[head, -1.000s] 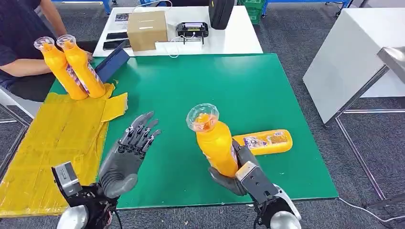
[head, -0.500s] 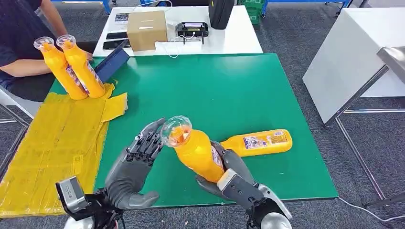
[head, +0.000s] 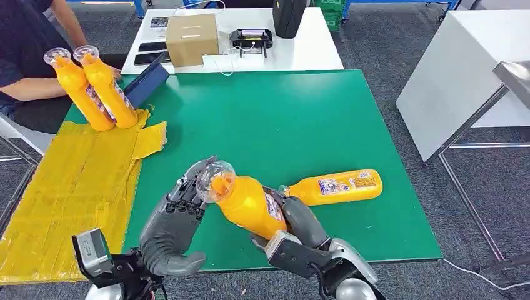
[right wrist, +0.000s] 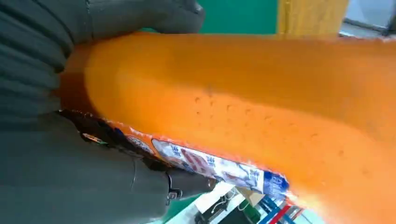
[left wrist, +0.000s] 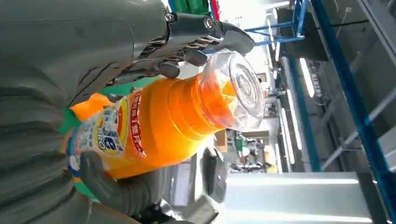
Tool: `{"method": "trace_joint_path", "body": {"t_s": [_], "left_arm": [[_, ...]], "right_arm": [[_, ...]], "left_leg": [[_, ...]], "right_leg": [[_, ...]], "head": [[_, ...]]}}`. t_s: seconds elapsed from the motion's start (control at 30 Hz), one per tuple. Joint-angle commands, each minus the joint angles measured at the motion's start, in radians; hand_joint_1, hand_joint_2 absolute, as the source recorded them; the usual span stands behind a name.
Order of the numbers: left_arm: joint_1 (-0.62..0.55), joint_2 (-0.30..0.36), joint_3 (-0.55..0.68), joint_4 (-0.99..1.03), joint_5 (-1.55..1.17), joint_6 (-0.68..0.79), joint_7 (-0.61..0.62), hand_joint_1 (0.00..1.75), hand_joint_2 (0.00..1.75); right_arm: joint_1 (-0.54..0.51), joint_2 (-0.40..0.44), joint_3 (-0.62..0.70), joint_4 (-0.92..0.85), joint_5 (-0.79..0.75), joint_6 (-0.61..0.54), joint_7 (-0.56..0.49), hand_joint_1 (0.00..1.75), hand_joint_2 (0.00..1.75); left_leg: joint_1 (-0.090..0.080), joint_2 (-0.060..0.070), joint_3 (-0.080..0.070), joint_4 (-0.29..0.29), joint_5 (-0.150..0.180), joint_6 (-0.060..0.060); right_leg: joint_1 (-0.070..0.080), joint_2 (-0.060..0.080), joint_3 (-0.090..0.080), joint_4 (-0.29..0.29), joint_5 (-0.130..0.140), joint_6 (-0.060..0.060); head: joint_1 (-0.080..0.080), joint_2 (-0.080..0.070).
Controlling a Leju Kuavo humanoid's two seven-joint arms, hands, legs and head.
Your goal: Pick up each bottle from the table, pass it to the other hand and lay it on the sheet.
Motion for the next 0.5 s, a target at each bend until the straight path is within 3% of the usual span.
{"method": "trace_joint_path", "body": {"t_s": [0.03, 0.17, 0.2, 0.23, 0.5], "left_arm": [[-0.043, 0.023, -0.053, 0.092, 0.048, -0.022, 0.034, 0.0, 1.75], [-0.068, 0.017, -0.061, 0.111, 0.062, -0.027, 0.045, 0.0, 1.75], [-0.074, 0.014, -0.065, 0.112, 0.064, -0.029, 0.048, 0.0, 1.75], [-0.078, 0.012, -0.069, 0.111, 0.064, -0.027, 0.054, 1.71, 1.75], [-0.08, 0.014, -0.071, 0.104, 0.027, -0.015, 0.04, 1.75, 1.75]], "right_arm": [[-0.145, -0.088, 0.209, 0.178, 0.036, 0.076, 0.016, 1.75, 1.75], [-0.169, -0.087, 0.264, 0.248, 0.03, 0.09, 0.011, 1.75, 1.75], [-0.157, -0.053, 0.26, 0.279, 0.017, 0.096, -0.016, 1.75, 1.75], [-0.154, -0.029, 0.269, 0.311, 0.033, 0.095, -0.029, 1.75, 1.75], [-0.164, -0.013, 0.279, 0.313, 0.045, 0.088, -0.036, 1.75, 1.75]], "left_leg": [[0.001, 0.001, 0.004, -0.001, -0.001, -0.001], [0.0, -0.001, 0.004, -0.001, -0.001, -0.001], [0.001, 0.0, 0.004, -0.001, -0.001, -0.001], [0.001, -0.001, 0.004, -0.002, -0.001, -0.001], [0.001, -0.002, 0.003, -0.001, -0.001, -0.001]], "right_leg": [[0.0, 0.006, 0.004, -0.002, -0.001, -0.001], [0.0, 0.003, 0.004, -0.001, 0.0, -0.001], [0.0, 0.005, 0.004, -0.002, 0.0, -0.001], [0.0, 0.003, 0.004, -0.002, 0.0, -0.001], [0.0, 0.003, 0.002, -0.001, -0.001, -0.001]], "head": [[0.0, 0.0], [0.0, 0.0], [0.0, 0.0], [0.0, 0.0], [0.0, 0.0]]}}
